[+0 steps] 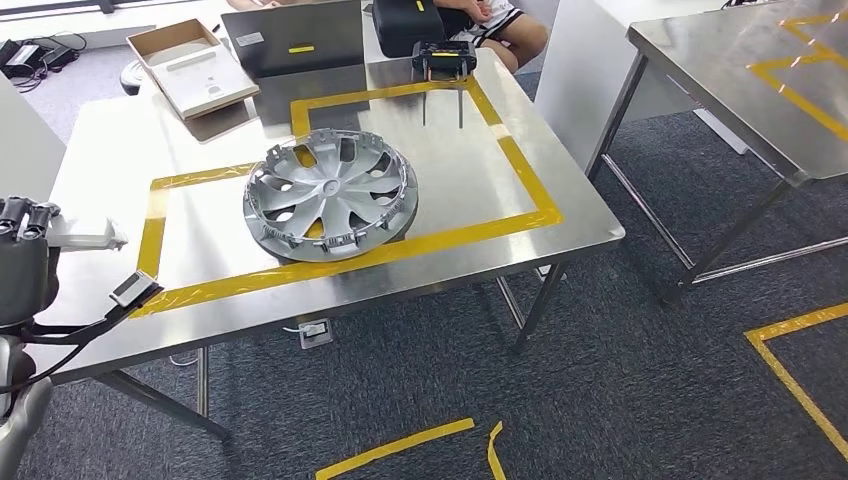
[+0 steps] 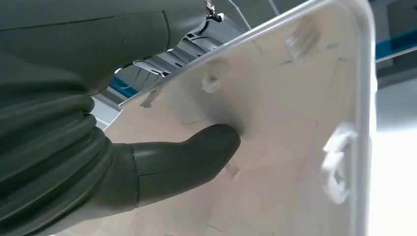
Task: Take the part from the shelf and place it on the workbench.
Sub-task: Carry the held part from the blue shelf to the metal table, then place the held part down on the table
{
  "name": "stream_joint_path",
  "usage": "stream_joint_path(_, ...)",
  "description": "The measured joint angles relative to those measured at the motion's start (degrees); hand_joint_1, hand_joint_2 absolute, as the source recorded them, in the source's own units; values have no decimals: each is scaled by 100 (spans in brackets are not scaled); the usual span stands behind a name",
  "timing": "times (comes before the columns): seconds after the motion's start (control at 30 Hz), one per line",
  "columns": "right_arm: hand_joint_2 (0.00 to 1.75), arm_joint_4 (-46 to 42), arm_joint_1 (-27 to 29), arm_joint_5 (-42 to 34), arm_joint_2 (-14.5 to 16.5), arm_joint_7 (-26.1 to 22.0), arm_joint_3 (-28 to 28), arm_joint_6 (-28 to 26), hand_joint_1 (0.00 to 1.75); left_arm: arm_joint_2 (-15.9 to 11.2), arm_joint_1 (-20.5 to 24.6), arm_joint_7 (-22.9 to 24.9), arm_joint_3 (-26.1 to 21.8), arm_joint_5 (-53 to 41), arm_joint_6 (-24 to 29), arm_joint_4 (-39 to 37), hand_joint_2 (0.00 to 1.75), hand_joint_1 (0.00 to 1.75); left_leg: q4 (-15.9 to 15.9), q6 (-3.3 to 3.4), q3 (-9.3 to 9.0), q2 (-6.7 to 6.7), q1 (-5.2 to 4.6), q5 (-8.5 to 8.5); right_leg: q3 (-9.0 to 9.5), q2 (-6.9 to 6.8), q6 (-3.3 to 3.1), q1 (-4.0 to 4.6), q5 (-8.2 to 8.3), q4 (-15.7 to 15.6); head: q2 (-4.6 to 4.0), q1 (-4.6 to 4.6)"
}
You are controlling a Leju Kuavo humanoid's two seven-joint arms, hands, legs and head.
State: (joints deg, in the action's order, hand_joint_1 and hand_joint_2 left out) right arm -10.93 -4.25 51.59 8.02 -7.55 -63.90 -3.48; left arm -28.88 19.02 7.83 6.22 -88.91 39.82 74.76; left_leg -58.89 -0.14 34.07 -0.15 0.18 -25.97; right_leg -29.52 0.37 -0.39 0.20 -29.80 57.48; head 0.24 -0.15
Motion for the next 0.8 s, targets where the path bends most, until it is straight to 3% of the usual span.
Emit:
stream_joint_path(0.07, 0, 0, 0, -45, 1, 17, 36, -35, 0, -181, 0, 21, 230, 0, 0, -124, 175, 175, 6, -6, -3, 2, -1, 0, 2, 2, -3, 0, -1, 0, 0, 1)
stream_joint_path(0.13, 0, 0, 13, -65, 2, 17, 57, -56, 0, -248, -37, -285, 243, 2, 0, -215, 175, 175, 9, -11, -5, 5, -1, 0, 2, 5, -4, 0, 0, 1, 0, 1)
stream_joint_path(0.43, 0, 1, 25, 66, 10, 36, 60, -153, 0, -123, -55, -1528, -201, 4, 4, -610, 175, 175, 12, -12, -11, 1, -1, 0, -2, 2, -10, -3, -5, -1, 0, 0)
stream_joint_path(0.57, 0, 0, 26, 62, 9, 42, 56, -220, 0, 17, 271, -1402, -98, 4, 4, -906, 175, 175, 12, -12, -15, 1, -1, 1, 0, 1, -10, -3, -5, -2, 0, 1)
stream_joint_path(0.8, 0, 0, 37, 36, -1, 209, 17, -408, 0, 402, 1022, -999, 688, 0, 7, -1552, 175, 175, 11, -12, -20, -4, -4, 2, 9, -4, -9, -7, -2, -2, 0, 2)
